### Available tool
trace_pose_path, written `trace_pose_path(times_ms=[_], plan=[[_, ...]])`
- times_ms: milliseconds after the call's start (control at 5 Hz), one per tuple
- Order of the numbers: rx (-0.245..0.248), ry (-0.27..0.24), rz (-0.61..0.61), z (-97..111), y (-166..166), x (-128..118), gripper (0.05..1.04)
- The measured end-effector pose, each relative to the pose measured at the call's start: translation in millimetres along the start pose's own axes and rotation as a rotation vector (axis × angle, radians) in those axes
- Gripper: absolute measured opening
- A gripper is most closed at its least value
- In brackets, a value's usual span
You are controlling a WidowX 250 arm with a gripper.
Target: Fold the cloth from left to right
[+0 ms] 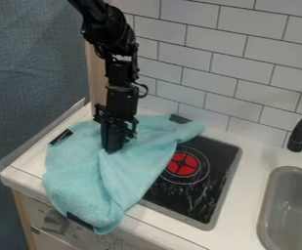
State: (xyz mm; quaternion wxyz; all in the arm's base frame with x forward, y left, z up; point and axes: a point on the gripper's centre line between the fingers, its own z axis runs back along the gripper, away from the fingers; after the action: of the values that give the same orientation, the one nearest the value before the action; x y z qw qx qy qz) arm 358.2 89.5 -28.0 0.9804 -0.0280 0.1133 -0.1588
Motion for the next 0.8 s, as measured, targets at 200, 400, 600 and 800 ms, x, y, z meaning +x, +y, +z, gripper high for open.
trace_pose_path(times_ms=[200, 400, 600, 800], plan=[[-0.002, 0.017, 0.015, -2.8, -1.6, -4.6, 0.454], [0.012, 0.035, 0.054, -1.7, -3.9, -15.9, 0.719], [0.043, 0.017, 0.083, 10.6, -5.3, -21.0, 0.987], [0.071, -0.008, 0.089, 22.7, -7.7, -18.2, 1.01]])
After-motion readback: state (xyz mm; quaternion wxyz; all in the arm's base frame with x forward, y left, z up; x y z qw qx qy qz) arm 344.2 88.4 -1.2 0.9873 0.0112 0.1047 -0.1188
